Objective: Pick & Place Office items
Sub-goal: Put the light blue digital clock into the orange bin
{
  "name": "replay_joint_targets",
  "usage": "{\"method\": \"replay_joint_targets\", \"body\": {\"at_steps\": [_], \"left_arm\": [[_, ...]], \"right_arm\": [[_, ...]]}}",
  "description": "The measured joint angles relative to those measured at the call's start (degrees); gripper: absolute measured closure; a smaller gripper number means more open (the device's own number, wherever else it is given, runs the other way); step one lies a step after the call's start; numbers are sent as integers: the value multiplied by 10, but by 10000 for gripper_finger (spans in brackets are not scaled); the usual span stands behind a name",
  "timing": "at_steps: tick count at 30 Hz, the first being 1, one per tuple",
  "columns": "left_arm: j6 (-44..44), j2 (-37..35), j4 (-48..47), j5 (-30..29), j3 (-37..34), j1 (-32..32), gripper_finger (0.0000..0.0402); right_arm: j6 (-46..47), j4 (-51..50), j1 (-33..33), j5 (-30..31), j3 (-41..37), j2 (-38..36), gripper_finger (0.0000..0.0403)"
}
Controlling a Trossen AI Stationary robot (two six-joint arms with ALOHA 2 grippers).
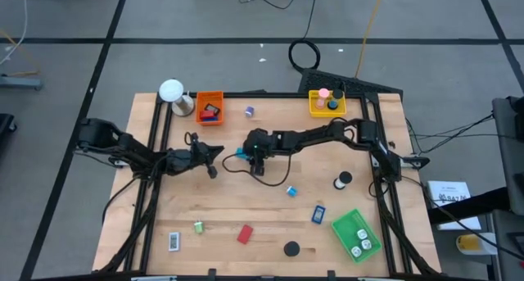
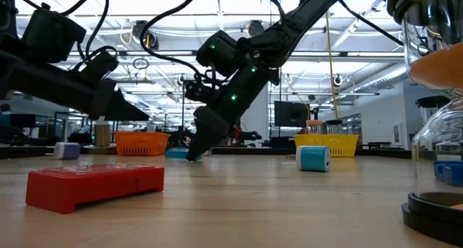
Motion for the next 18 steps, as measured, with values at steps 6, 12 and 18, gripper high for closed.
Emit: {"method": "replay_joint_targets", "body": {"at_steps": [6,12,18], "left_arm": [[-27,0,6,-2,0,1,373],[33,-3,-4,65,18,7,385],[56,-3,-173,197,107,51,382]], "right_arm": [[-15,-51,5,36,-2,-23,170],[-18,-116,5,42,-54,-95,205],[-11,70,4,42,-237,-217,300]]}}
